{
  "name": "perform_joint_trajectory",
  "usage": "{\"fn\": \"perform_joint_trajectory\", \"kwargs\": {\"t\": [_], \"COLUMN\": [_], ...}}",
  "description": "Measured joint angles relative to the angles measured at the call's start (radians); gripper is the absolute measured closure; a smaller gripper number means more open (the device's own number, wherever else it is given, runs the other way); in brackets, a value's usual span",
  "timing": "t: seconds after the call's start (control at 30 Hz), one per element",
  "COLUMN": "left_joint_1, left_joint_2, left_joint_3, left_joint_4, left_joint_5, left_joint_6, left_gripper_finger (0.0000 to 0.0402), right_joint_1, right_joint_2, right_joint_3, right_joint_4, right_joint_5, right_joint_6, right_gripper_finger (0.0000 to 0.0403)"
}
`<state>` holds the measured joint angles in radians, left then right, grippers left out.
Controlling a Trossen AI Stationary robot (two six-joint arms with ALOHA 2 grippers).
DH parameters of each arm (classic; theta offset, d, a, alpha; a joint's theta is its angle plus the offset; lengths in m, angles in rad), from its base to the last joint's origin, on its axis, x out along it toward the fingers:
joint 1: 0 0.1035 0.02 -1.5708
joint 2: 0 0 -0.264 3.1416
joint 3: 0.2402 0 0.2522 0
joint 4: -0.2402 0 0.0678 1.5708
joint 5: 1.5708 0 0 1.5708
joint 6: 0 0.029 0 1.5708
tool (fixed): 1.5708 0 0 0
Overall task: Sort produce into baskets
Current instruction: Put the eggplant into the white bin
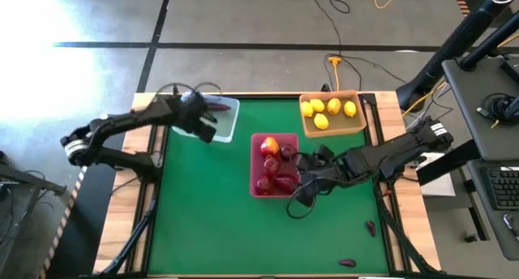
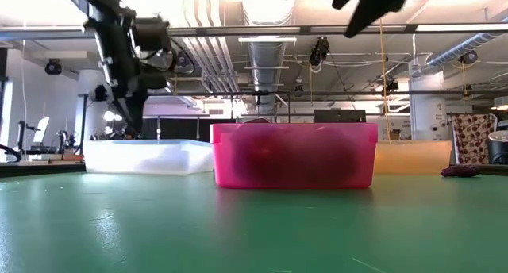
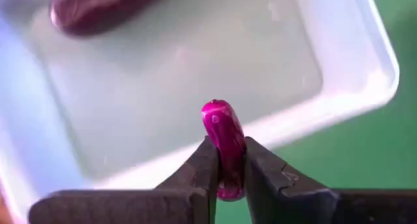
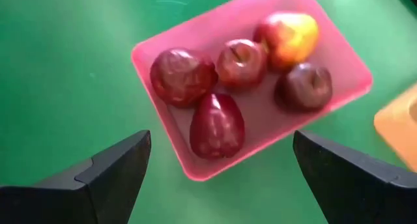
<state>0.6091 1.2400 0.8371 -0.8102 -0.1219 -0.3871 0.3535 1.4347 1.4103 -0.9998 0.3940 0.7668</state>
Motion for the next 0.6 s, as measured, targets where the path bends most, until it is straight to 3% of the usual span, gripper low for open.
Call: {"fn": "perform_joint_trajectory", "kwargs": {"t": [0.17,0.33,0.43,0.6], "left_joint_1": [0.134,0.139,0.136,0.135], "left_joint_2": [0.058,0.164,0.239,0.366], "left_joint_3": [0.002,0.044,0.086,0.154], "left_joint_4": [0.13,0.199,0.184,0.167], "left_joint_5": [0.051,0.056,0.055,0.027], "left_joint_6": [0.082,0.09,0.207,0.257], "left_gripper_finger": [0.0366,0.0364,0.036,0.0354], "right_joint_1": [0.037,0.049,0.047,0.046], "right_joint_2": [0.001,0.007,0.008,0.008], "right_joint_3": [-0.037,-0.077,-0.088,-0.084], "right_joint_4": [-0.021,-0.021,-0.024,-0.021], "right_joint_5": [0.001,-0.005,-0.017,-0.02], "right_joint_6": [0.146,0.27,0.376,0.393], "right_gripper_finger": [0.0035,0.0035,0.0035,0.0035]}}
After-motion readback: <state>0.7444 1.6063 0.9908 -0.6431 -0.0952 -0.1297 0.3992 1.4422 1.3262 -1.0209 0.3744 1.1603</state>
